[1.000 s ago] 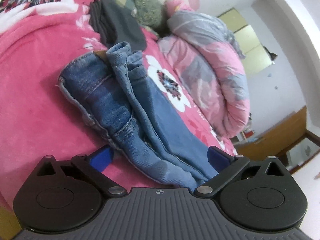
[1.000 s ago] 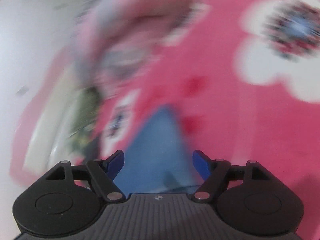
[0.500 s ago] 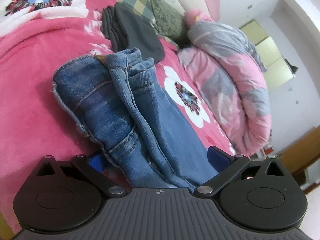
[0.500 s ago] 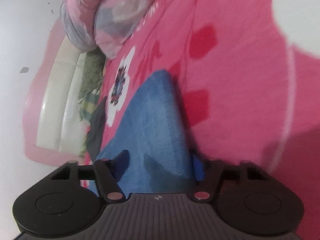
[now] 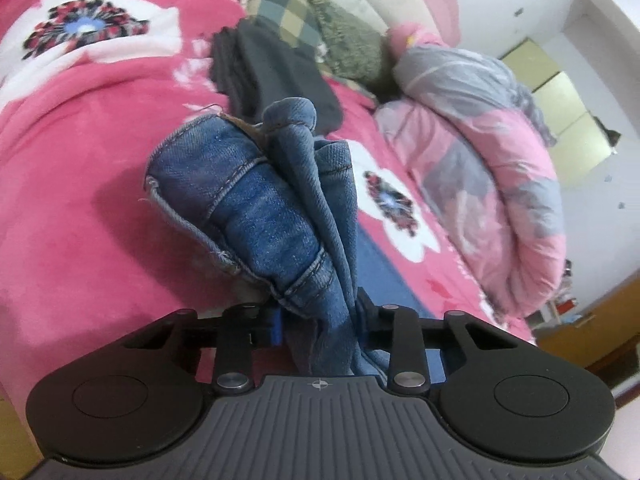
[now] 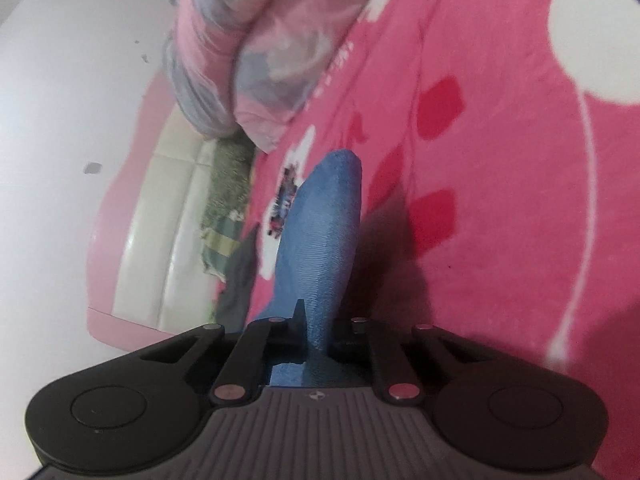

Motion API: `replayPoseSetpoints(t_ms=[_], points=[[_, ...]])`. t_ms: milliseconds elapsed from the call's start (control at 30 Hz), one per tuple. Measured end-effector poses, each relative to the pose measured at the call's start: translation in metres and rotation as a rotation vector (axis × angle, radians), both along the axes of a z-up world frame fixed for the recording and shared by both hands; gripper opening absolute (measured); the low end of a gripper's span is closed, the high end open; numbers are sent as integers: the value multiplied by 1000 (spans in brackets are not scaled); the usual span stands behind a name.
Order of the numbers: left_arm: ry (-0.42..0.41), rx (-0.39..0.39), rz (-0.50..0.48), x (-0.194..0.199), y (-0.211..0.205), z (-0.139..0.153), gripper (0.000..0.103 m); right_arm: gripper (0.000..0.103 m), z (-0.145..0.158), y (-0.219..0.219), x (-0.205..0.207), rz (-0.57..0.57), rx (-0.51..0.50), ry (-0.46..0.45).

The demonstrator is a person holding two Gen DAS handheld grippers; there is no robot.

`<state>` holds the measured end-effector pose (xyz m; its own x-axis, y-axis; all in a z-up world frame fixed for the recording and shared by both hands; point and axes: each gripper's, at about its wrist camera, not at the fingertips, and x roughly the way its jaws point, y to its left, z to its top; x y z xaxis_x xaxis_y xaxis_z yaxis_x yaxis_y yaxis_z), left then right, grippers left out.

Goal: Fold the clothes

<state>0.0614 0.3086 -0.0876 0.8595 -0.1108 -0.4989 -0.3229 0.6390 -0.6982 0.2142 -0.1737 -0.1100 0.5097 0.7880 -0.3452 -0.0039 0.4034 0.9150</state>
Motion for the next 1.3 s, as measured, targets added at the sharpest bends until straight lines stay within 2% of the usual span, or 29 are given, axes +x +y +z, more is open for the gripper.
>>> replayPoseSetpoints(t_ms=[167, 267, 400, 533, 567, 600, 633, 700, 767, 800, 867, 967, 1033, 1133, 1200, 1300], points=[[-10, -14, -125, 1, -38, 10, 31, 9, 6, -47, -34, -56, 24, -16], [-9, -25, -241, -2, -74, 11, 31, 9, 5, -91, -71, -113, 17, -12], [-13, -59, -442, -14, -127, 9, 31, 9, 14, -163, -136, -203, -39, -4], [-7, -39, -474, -26, -125, 5, 34, 9, 24, -222, -186, -268, -95, 8], [-6, -33, -480, -29, -124, 4, 40, 11, 23, -228, -191, -265, -108, 28], [-4, -27, -485, -32, -122, 3, 43, 19, 21, -228, -193, -259, -144, 49], [-2, -22, -490, -35, -121, 2, 45, 24, 21, -229, -194, -260, -216, 71], [1, -10, -501, -40, -119, 0, 47, 44, 29, -229, -198, -309, -402, 94], [5, 2, -512, -46, -116, -2, 55, 46, 40, -231, -207, -380, -480, 64], [6, 7, -517, -49, -115, -3, 55, 46, 48, -233, -212, -410, -484, 47], [-4, 33, -520, -56, -110, 0, 56, 46, 65, -228, -220, -453, -493, -10], [-90, 193, -488, -72, -102, 21, 57, 46, 94, -188, -220, -410, -562, -138], [-150, 289, -459, -77, -102, 35, 61, 47, 105, -146, -213, -313, -604, -221], [-184, 410, -444, -75, -107, 41, 65, 47, 112, -62, -197, -120, -656, -342], [-158, 481, -450, -64, -117, 35, 65, 47, 111, -9, -189, 9, -683, -415], [-123, 520, -463, -55, -121, 23, 65, 46, 101, 68, -184, 167, -764, -524]])
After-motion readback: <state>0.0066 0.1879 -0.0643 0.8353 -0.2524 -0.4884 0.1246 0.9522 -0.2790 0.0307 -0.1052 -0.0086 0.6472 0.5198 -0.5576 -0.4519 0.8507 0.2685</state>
